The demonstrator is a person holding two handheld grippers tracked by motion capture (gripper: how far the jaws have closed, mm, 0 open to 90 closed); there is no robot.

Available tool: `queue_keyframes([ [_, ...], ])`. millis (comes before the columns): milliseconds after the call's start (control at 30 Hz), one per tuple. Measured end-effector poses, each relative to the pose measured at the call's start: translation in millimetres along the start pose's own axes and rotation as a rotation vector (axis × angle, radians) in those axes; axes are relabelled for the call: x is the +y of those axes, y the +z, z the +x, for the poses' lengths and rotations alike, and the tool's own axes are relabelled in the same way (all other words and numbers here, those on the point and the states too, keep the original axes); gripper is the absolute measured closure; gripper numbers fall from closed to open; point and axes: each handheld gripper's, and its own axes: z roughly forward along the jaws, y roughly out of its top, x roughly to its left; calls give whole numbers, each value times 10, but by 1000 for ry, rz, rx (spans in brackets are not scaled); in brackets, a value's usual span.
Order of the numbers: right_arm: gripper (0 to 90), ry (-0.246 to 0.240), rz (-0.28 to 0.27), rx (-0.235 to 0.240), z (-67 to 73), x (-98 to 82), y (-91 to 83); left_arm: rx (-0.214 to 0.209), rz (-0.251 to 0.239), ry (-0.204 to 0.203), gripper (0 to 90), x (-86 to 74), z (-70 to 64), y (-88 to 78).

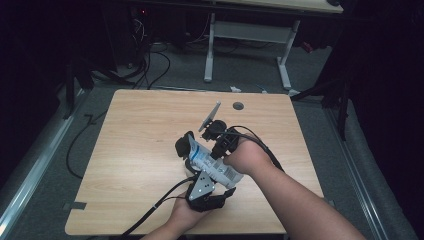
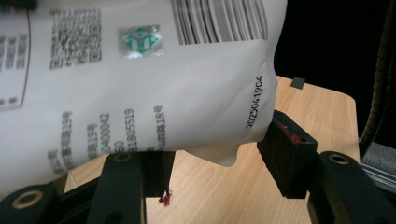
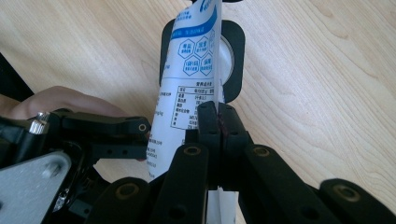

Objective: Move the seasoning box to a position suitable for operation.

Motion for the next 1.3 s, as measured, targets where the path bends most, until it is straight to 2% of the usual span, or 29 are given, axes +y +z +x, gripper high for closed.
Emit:
queue_keyframes([
  [533, 900, 23, 2, -1, -25, -127, -13, -13, 22, -3, 482, -87, -18, 44],
  [967, 900, 23, 5, 6, -32, -147, -18, -15, 50, -29, 488, -171, 37, 42],
  [1300, 900, 26, -1, 11, -39, -182, -34, -14, 51, -24, 492, -204, 45, 8],
])
